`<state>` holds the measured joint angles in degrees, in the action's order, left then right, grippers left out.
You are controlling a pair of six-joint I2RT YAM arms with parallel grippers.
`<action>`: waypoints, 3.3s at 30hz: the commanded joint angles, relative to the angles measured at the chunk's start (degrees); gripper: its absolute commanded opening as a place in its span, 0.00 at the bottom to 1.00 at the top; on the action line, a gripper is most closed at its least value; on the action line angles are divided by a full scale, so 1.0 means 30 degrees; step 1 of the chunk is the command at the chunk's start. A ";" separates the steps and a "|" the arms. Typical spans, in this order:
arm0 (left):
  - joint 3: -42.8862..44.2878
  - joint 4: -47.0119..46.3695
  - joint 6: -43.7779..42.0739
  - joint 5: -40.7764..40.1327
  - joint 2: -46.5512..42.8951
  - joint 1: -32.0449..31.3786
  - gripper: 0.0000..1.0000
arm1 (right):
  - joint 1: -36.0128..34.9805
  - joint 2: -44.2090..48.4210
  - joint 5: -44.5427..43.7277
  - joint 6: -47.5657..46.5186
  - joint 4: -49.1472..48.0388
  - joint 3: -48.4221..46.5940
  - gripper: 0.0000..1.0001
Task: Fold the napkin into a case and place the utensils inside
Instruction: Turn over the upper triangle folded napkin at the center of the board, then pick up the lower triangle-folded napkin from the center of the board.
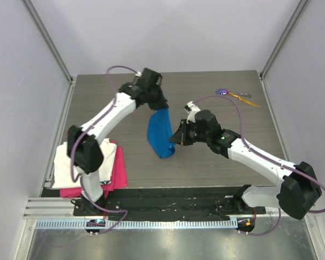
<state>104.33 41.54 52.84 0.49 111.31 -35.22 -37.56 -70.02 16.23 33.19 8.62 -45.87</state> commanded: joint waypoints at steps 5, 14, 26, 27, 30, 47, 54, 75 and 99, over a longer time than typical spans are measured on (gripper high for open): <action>-0.1496 -0.1134 -0.0324 0.1446 -0.7038 0.5116 0.00 | -0.5200 -0.4107 0.1504 0.0304 0.1874 -0.6788 0.01; -0.1934 -0.0925 -0.0886 0.1211 -0.8221 0.6147 0.00 | -0.6201 -0.4877 0.4052 0.2294 -0.2138 -0.6284 0.01; 0.1015 -0.3766 0.0200 -0.1480 0.2325 0.0172 0.00 | -0.0286 -0.1477 0.8331 0.4230 -1.2835 0.8487 0.01; 0.1429 -0.3913 0.0170 -0.1511 0.3376 -0.0121 0.00 | 0.0008 -0.1011 0.8215 0.3737 -1.1936 0.9101 0.01; 0.2778 -0.4178 0.0345 -0.1133 0.5108 -0.0856 0.00 | 0.1034 -0.0191 0.7455 0.3206 -1.0033 0.9836 0.02; 0.2638 -0.0842 -0.2464 0.1592 0.2106 -0.1238 0.83 | 0.3496 0.3331 0.0101 0.2384 0.2897 0.7176 0.60; -0.3713 -0.0572 -0.3990 0.3058 -0.3112 -0.1267 0.71 | 0.4901 0.0233 -0.1249 0.1539 0.2781 0.4164 0.64; -1.4182 -0.6639 -0.1852 0.2973 -0.6224 -0.1619 0.36 | 0.5431 -0.8767 -0.7190 -0.2652 0.4125 -0.3340 0.18; -1.5880 -0.8045 -0.0329 0.3176 -0.5722 -0.1413 0.21 | 0.3231 -0.3554 -0.4556 -0.0428 0.3449 0.1958 0.23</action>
<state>58.85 19.88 49.91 9.15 97.89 -39.62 -29.08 -80.75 4.08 30.57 20.53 -41.58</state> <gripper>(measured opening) 0.207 0.239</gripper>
